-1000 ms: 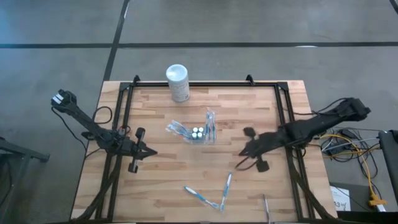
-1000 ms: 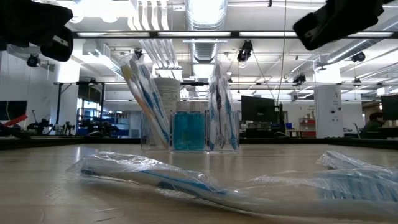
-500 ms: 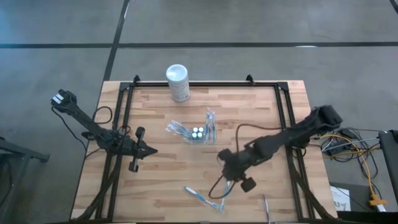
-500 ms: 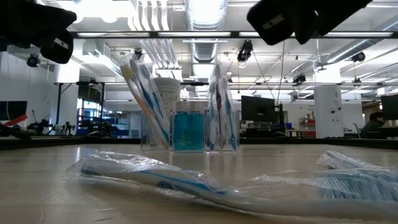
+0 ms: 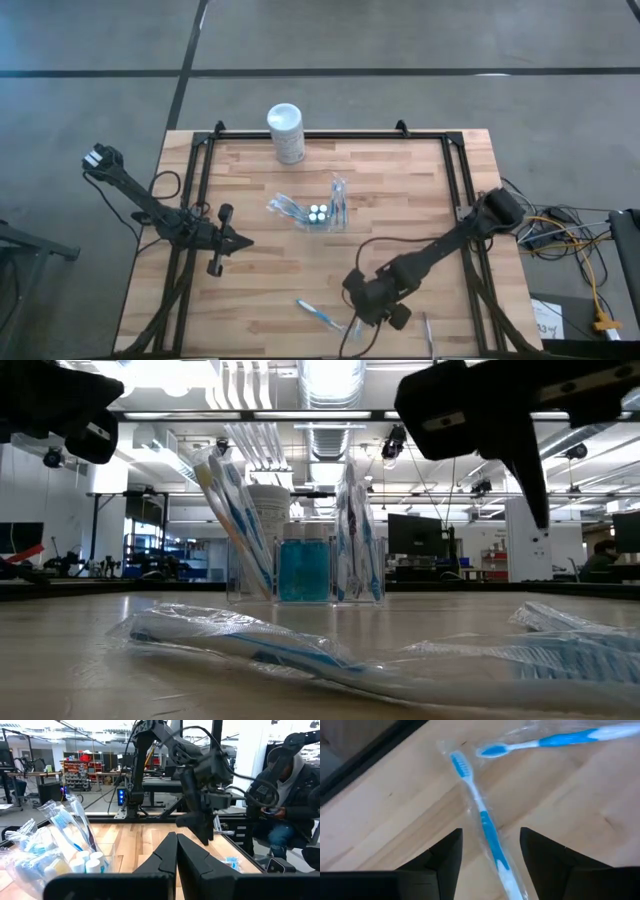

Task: Pick & Place toothbrushing station
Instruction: Put the blue toothbrush into the transparent organizer

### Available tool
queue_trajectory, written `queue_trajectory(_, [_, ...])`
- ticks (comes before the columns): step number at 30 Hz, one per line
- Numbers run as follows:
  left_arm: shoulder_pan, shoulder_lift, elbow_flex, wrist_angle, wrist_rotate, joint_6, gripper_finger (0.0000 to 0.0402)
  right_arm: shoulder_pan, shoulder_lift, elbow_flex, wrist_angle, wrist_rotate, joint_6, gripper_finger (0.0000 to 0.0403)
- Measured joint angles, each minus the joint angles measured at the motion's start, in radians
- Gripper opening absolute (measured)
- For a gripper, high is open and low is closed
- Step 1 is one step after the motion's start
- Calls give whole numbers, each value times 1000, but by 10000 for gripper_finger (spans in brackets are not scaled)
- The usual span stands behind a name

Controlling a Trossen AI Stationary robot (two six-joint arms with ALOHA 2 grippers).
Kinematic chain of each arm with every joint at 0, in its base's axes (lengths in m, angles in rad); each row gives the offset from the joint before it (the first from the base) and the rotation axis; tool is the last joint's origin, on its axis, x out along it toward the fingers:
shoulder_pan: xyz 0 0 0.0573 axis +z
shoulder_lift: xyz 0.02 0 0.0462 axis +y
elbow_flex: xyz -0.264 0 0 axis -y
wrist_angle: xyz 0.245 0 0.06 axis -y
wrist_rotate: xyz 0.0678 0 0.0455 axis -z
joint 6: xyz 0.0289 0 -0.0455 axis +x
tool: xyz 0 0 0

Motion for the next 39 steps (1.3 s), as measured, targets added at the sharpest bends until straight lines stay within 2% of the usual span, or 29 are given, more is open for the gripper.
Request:
queue_trajectory(11, [0,0,0,3,-2,11,10,13,116,73,-2,18,-31,201])
queue_trajectory(22, [0,2,0,-1,-3,-1,10,20,174,73,-10,30,-68,192])
queue_trajectory(28, [1,2,0,-1,-3,3,10,20,199,76,-38,26,-19,151])
queue_trajectory(37, [1,2,0,-1,-3,2,10,2,214,77,-68,-15,3,25])
queue_trajectory(39, [1,2,0,-1,-3,2,10,-1,206,75,-72,-20,5,20])
